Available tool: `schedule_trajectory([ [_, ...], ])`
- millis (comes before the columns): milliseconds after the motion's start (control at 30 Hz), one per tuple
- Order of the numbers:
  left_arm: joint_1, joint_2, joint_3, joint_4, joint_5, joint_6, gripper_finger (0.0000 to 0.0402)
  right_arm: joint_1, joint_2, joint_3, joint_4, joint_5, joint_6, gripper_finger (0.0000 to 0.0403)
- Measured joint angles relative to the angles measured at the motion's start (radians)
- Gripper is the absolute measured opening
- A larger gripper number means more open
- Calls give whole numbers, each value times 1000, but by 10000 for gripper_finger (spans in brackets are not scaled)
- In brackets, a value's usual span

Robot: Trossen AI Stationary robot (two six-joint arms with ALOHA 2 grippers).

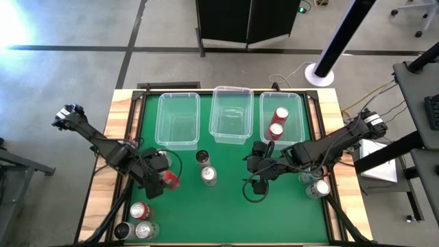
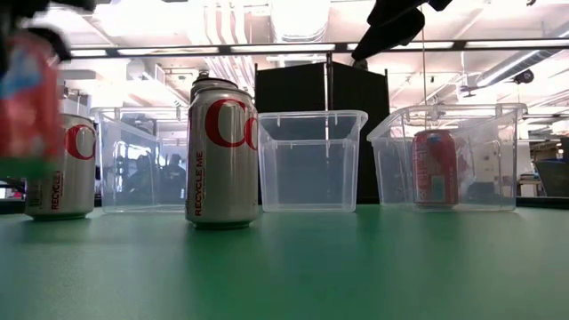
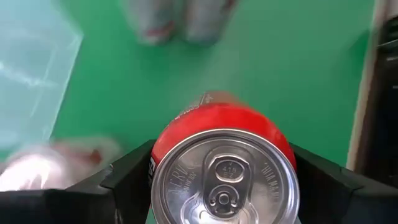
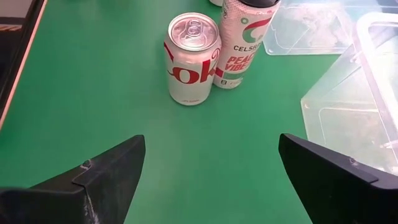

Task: Sort soda cans
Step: Put the top orange soda can into the left transparent bin

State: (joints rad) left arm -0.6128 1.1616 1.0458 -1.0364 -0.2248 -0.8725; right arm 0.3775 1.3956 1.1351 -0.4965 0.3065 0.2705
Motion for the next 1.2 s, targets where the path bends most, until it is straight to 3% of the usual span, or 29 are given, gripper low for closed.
schedule_trajectory([
  [367, 2, 385, 401, -7, 62, 305, 281, 38, 0, 14, -53, 8, 31, 364],
  [633, 33, 656, 564, 0, 76, 439, 281, 107, 44, -7, -44, 42, 106, 364],
  [900, 64, 833, 750, 70, 77, 569, 281, 200, 155, 40, -41, 60, 150, 364],
  [1100, 82, 934, 832, 121, 49, 637, 281, 261, 201, 101, -44, 44, 112, 364],
  [1200, 99, 985, 850, 141, 47, 667, 281, 268, 204, 117, -51, -21, 96, 364],
])
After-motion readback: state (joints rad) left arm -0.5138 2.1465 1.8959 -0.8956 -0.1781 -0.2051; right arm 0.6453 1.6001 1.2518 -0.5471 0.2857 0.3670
